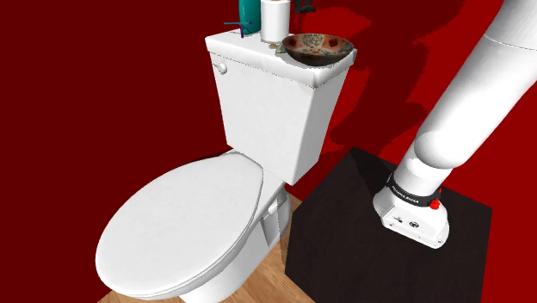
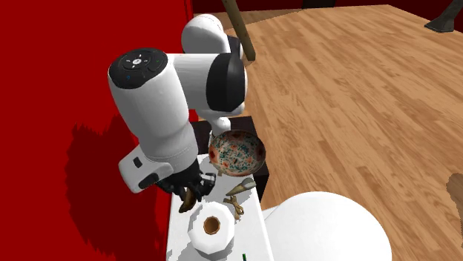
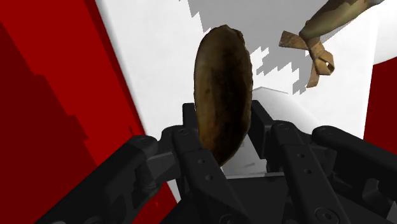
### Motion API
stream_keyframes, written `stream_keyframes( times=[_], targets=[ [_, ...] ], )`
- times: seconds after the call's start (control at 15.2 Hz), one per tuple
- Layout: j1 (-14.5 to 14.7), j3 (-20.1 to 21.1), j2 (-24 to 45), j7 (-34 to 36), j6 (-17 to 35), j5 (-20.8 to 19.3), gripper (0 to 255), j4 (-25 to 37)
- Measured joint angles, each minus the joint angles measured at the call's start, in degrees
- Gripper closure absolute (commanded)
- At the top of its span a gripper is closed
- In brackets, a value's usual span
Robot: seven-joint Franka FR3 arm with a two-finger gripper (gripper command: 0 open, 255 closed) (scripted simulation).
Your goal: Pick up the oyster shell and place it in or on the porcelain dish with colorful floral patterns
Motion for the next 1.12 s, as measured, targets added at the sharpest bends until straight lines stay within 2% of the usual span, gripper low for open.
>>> stream_keyframes(
  times=[0.13,0.26,0.73,1.12],
  targets=[
    [-0.1,0.0,1.5,-0.1,-2.7,0.3,255,3.9],
    [0.0,0.1,0.7,0.5,-2.9,0.0,255,4.2],
    [2.3,4.1,-12.0,7.2,-1.7,-1.9,255,-8.8],
    [4.1,8.9,-22.2,13.8,-2.5,-1.6,255,-18.1]
  ],
)
